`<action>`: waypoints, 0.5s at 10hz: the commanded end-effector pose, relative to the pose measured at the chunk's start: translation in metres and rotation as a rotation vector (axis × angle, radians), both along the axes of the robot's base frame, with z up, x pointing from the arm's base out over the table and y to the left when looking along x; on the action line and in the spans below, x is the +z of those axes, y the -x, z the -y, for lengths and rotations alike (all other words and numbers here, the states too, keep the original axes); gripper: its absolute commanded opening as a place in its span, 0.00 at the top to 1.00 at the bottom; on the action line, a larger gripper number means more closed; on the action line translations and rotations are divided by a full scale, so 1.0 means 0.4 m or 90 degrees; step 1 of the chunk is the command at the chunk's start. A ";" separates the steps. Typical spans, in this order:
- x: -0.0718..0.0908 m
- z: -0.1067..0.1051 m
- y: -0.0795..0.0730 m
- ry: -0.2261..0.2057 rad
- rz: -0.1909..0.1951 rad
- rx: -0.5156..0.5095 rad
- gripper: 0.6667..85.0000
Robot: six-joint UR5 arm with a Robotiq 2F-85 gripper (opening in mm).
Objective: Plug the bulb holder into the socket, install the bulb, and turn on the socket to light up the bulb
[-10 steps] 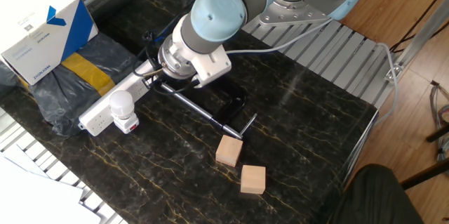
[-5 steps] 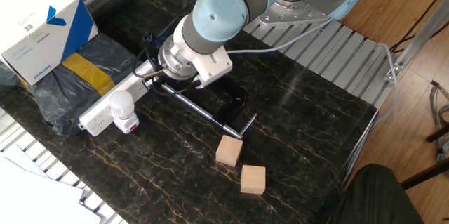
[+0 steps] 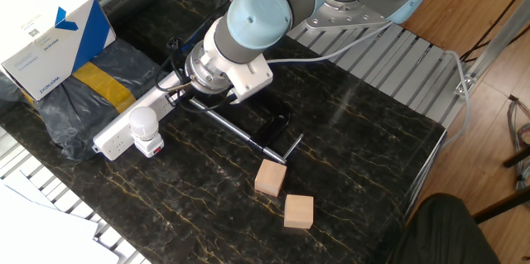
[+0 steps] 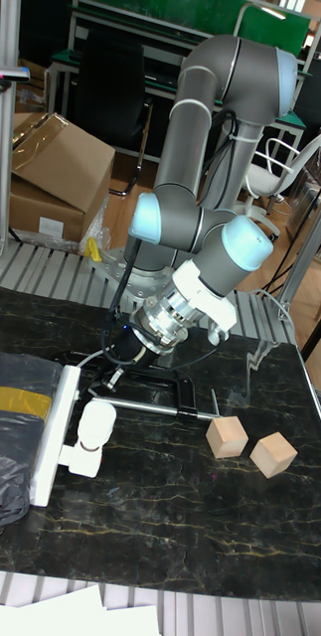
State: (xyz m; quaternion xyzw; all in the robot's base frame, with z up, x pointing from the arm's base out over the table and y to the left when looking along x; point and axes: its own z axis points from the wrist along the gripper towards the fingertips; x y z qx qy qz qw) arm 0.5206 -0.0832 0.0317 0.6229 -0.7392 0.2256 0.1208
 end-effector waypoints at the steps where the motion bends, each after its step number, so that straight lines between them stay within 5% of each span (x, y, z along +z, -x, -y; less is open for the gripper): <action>1: 0.002 0.010 -0.002 0.006 0.002 0.002 1.00; 5: 0.004 0.020 0.005 0.018 -0.001 0.001 1.00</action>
